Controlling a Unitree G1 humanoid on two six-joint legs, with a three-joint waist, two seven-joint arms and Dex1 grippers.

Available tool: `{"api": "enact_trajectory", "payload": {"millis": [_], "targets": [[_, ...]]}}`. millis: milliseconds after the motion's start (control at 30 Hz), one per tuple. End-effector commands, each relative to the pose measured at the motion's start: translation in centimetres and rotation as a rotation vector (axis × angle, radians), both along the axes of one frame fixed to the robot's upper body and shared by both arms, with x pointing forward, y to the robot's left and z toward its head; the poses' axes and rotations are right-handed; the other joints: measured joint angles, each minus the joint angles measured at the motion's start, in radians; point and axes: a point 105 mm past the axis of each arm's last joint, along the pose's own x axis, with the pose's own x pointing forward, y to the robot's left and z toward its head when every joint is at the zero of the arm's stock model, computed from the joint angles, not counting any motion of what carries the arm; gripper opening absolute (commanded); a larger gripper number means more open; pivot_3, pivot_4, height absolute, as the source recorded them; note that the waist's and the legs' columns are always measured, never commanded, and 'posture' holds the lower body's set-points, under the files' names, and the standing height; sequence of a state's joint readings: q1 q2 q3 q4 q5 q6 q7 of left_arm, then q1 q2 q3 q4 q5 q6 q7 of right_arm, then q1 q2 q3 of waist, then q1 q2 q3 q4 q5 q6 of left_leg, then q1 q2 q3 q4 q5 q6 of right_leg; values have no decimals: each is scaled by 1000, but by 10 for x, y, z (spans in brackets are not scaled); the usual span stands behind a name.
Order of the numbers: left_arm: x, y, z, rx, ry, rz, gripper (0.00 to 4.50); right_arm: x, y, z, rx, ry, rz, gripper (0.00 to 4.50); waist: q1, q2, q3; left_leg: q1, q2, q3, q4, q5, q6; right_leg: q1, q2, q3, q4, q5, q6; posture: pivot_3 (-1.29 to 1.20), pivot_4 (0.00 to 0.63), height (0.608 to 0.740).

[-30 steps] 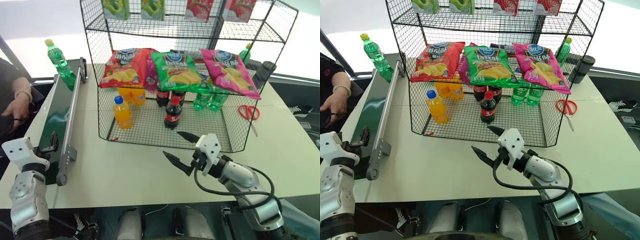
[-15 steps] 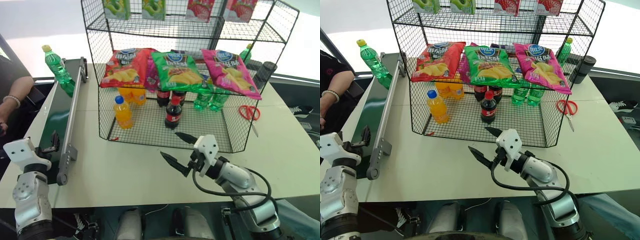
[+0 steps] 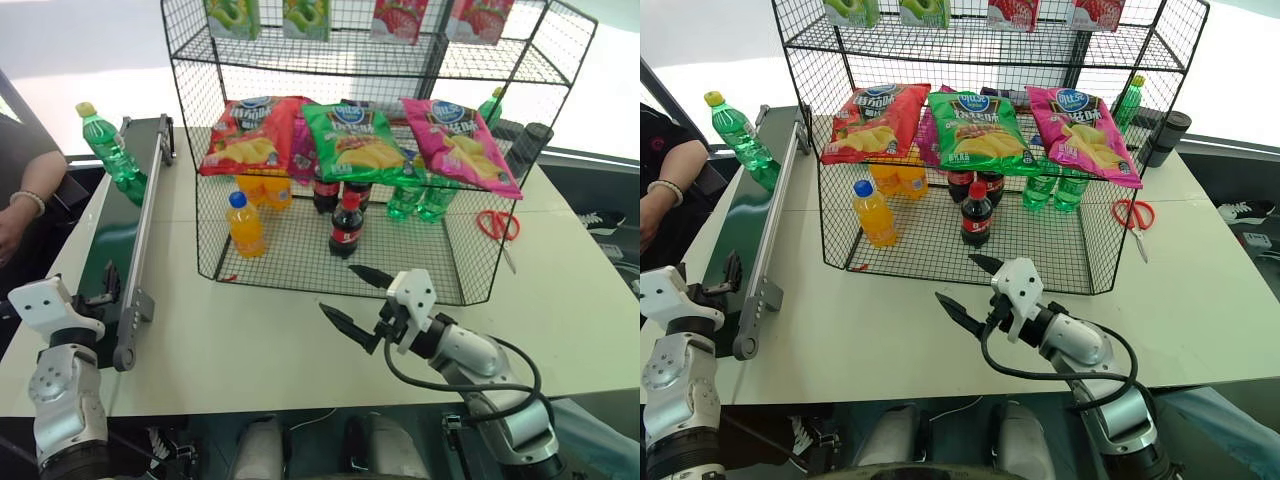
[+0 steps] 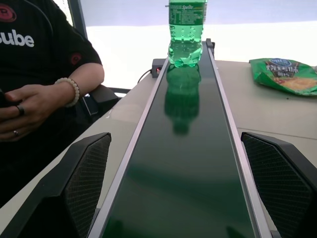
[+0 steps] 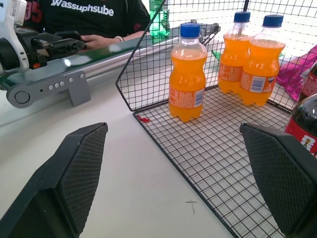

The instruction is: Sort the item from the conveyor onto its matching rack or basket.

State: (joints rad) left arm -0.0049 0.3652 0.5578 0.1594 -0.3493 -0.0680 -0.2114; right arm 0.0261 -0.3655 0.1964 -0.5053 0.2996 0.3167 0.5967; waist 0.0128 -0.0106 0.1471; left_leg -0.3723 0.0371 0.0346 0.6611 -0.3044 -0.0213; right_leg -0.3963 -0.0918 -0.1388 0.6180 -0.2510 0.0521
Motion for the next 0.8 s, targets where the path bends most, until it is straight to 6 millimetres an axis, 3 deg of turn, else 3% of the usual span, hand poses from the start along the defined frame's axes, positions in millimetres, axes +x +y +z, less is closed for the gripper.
{"api": "enact_trajectory", "payload": {"millis": [33,333,800], "targets": [[3,-2,13,36,-38,-2,4500,-2,5,11,35,-30,22,4453,0,0,0,0,0,0,0,0,0,0,0,0,0,0,0,0,150,735],[3,-9,18,78,-18,-62,4500,-4,8,12,47,-21,30,4453,0,0,0,0,0,0,0,0,0,0,0,0,0,0,0,0,150,735],[-14,-2,18,45,-11,-7,4500,-4,10,12,68,10,70,4453,1,2,1,-1,0,0,0,0,0,-1,-2,0,-1,0,0,0,150,735]]}}
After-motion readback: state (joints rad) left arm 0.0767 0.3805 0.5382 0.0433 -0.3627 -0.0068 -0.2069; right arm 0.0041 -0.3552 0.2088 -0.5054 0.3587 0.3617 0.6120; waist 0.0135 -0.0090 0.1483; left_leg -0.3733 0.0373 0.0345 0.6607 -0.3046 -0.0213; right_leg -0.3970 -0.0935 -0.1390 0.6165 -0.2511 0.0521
